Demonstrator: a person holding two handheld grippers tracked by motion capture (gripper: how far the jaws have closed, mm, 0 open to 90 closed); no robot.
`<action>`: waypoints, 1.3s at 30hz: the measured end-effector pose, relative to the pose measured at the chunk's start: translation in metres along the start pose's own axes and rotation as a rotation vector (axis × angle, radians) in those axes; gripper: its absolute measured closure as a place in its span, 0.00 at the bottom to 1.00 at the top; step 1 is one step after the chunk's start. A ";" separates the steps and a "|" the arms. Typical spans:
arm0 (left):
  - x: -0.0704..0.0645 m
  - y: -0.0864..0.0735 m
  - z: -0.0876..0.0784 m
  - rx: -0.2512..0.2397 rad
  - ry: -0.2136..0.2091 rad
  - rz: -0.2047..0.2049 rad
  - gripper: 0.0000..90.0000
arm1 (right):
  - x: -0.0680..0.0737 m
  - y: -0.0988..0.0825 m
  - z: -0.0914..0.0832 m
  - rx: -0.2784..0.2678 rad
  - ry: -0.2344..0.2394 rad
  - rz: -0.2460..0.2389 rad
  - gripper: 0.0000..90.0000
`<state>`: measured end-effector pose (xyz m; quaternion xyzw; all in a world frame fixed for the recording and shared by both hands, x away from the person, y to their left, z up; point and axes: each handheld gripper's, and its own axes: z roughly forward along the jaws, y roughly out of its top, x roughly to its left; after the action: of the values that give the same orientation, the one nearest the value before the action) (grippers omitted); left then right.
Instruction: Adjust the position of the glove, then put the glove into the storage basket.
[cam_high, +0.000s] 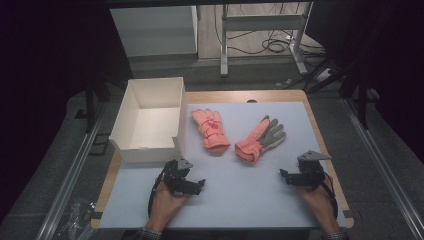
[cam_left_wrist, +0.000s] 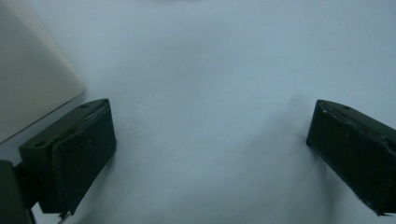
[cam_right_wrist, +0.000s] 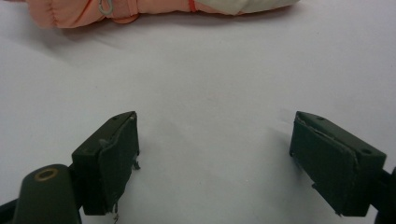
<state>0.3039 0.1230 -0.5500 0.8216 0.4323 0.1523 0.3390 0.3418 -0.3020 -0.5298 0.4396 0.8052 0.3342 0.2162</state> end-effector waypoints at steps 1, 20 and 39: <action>0.000 0.000 0.000 0.000 -0.001 0.000 0.01 | 0.000 0.000 0.000 0.001 0.001 0.001 0.18; 0.001 0.000 0.000 0.003 -0.001 0.003 0.01 | -0.002 0.010 -0.005 0.002 0.007 0.028 0.20; 0.001 0.000 0.000 0.002 -0.001 0.005 0.01 | 0.003 0.045 0.001 -0.011 0.056 0.024 0.34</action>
<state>0.3041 0.1236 -0.5497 0.8232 0.4300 0.1522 0.3380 0.3656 -0.2815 -0.4979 0.4385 0.8038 0.3534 0.1919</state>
